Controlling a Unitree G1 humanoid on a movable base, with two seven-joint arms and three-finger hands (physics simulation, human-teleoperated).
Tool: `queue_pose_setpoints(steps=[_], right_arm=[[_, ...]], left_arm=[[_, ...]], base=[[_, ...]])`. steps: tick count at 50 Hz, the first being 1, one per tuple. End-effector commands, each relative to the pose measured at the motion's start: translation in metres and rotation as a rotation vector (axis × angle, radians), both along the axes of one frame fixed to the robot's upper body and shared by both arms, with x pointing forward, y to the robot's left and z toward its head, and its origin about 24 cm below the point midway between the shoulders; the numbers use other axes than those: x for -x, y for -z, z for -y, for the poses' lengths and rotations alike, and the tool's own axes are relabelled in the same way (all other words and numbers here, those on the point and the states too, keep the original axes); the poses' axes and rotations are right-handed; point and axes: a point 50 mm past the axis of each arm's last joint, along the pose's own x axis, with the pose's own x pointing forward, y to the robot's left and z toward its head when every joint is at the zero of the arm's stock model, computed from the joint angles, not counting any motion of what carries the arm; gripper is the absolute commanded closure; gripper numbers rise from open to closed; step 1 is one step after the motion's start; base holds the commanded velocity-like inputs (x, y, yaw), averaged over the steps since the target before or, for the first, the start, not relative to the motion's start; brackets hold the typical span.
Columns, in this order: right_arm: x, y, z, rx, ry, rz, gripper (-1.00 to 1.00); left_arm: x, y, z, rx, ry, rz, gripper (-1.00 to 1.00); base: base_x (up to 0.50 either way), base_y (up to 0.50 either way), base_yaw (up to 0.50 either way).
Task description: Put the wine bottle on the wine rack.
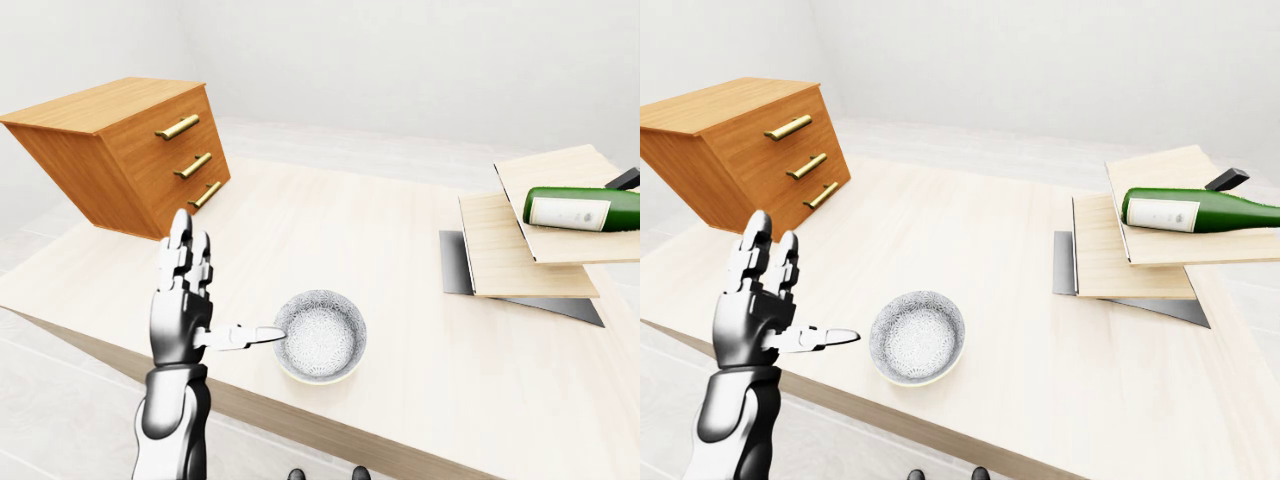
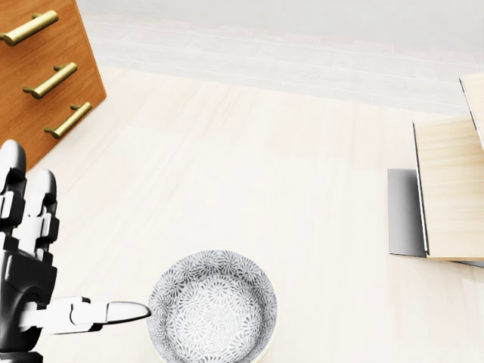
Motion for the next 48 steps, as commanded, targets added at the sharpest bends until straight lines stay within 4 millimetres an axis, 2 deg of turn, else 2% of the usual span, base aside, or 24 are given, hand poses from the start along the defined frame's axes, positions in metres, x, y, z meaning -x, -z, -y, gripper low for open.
queue_pose_setpoints(steps=[1,9,15,22,34,48], right_arm=[[0.024,-0.033,-0.032,0.066,-0.038,0.150,-1.00],[0.040,-0.057,-0.058,0.097,-0.112,0.257,-1.00],[0.051,-0.066,-0.071,0.141,-0.133,0.296,-1.00],[0.060,-0.071,-0.082,0.178,-0.152,0.326,-1.00],[0.087,-0.082,-0.112,0.339,-0.137,0.401,-1.00],[0.102,-0.082,-0.134,0.423,-0.179,0.442,-1.00]], left_arm=[[0.001,-0.001,0.000,-0.002,0.000,0.005,-1.00],[0.001,0.002,0.000,-0.003,0.002,-0.009,-1.00],[0.002,0.004,0.000,-0.007,0.008,-0.018,-1.00],[0.004,0.001,-0.002,0.000,0.001,-0.004,-1.00],[0.005,-0.002,-0.001,-0.002,0.003,0.006,-1.00],[0.012,-0.010,0.001,-0.004,0.010,0.043,-1.00]], base=[[0.00,0.00,0.00],[0.00,0.00,0.00],[0.00,0.00,0.00],[0.00,0.00,0.00],[0.00,0.00,0.00],[0.00,0.00,0.00]])
